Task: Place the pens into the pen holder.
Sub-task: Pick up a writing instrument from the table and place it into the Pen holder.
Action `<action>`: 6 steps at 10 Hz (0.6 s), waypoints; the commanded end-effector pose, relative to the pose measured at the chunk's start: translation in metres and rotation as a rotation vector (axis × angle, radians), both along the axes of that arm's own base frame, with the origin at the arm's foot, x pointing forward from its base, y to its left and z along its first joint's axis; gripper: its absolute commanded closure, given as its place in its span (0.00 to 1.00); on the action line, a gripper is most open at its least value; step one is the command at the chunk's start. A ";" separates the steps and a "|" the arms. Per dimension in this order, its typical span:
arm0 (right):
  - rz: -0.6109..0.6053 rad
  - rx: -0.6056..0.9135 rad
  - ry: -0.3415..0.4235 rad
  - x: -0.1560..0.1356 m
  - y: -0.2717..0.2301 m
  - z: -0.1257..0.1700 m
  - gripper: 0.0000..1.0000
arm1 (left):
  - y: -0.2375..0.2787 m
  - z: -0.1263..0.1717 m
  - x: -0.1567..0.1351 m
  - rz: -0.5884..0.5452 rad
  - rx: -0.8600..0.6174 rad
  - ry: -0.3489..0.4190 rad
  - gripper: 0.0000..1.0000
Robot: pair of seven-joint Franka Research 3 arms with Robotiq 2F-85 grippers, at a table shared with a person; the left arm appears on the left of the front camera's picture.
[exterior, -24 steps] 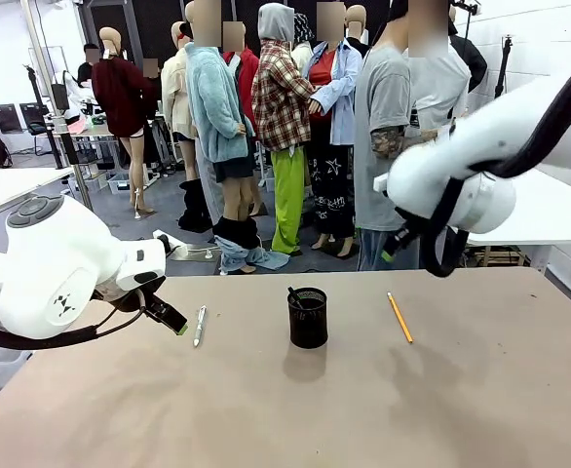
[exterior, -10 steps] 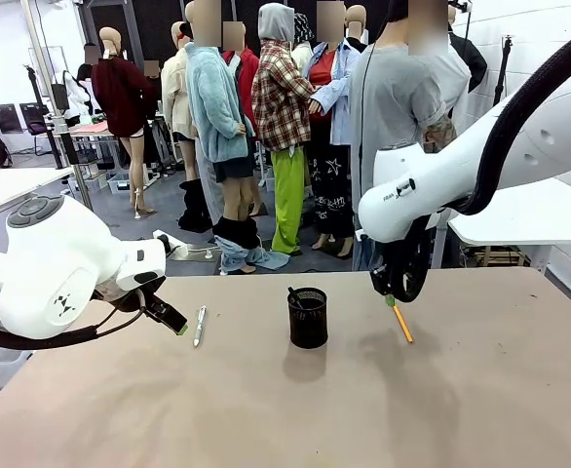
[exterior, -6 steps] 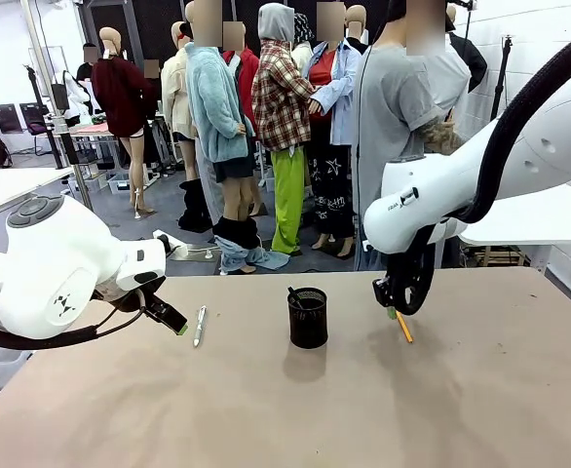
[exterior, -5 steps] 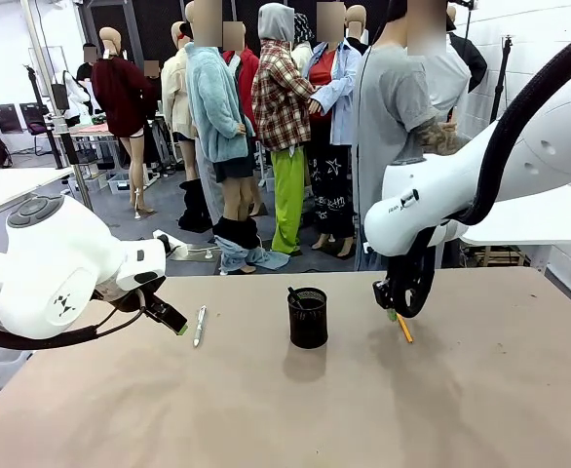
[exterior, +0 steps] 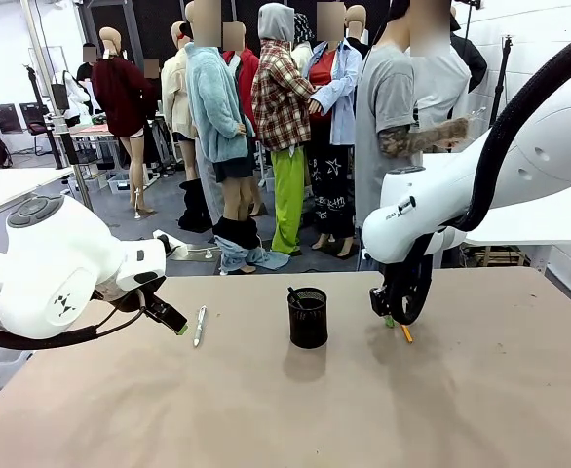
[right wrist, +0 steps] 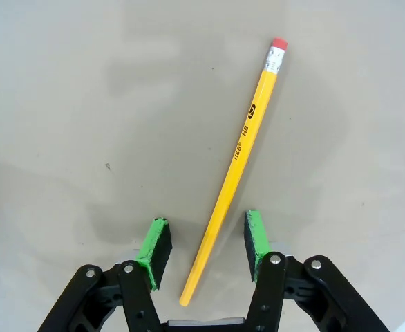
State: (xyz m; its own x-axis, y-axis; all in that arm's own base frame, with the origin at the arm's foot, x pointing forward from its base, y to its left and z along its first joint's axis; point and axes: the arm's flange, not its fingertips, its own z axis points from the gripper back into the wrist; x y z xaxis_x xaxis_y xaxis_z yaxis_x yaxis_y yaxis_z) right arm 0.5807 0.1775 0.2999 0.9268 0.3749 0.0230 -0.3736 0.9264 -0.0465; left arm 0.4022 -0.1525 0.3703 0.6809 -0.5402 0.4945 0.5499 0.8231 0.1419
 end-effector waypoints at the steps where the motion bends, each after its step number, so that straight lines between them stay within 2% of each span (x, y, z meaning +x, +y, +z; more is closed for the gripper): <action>1: 0.004 0.017 -0.019 -0.001 0.001 -0.005 0.83 | 0.002 0.001 0.000 0.004 -0.003 -0.001 0.00; 2: 0.006 0.016 -0.018 0.000 0.000 -0.001 1.00 | 0.002 0.001 0.000 0.004 -0.003 -0.001 0.00; 6: 0.029 0.019 0.012 0.006 -0.005 0.004 1.00 | 0.002 0.001 0.000 0.004 -0.003 -0.001 0.00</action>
